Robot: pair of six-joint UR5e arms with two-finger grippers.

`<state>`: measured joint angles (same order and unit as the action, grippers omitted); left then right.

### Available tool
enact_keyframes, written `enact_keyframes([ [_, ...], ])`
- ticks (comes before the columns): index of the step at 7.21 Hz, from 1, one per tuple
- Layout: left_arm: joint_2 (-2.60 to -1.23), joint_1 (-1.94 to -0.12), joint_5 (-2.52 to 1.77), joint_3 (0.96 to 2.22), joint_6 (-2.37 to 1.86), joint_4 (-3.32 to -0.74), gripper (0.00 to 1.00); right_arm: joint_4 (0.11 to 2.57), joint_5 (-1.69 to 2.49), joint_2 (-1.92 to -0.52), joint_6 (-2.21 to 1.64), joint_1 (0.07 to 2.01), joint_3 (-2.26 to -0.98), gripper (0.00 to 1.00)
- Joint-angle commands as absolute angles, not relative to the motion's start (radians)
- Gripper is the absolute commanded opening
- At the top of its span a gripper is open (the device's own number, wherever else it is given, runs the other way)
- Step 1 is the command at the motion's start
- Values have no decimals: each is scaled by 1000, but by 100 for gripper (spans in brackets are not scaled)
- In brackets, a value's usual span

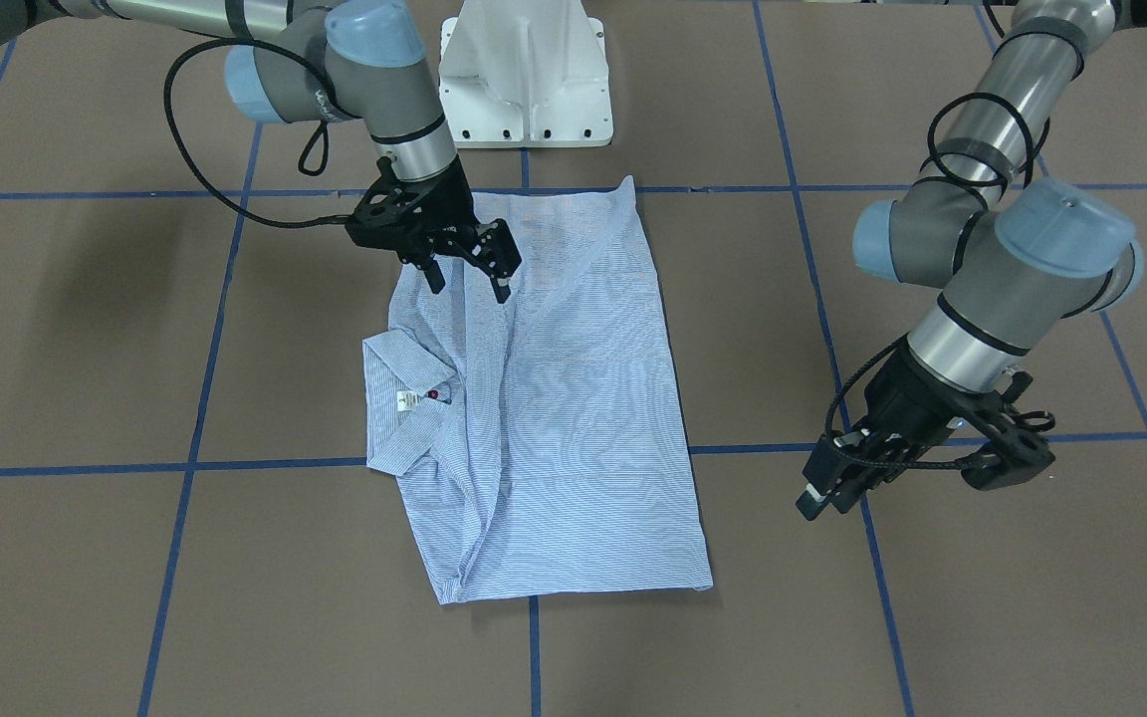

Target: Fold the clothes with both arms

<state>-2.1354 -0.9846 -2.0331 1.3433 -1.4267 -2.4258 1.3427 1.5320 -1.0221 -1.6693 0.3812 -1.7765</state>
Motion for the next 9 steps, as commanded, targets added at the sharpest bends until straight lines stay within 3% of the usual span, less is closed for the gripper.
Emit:
enact_keyframes([
  [1,-2118,-994,-2040,1353,-1413,-2425,54,1535,1526,-970,-1415,335,-1775,100],
  [4,-2117,-994,-2042,1353,-1413,-2427,56,1722,1523,-913,-1237,275,-1772,100],
  [9,-2115,-994,-2043,1351,-1413,-2427,57,1806,1522,-1009,-1152,256,-1787,100],
])
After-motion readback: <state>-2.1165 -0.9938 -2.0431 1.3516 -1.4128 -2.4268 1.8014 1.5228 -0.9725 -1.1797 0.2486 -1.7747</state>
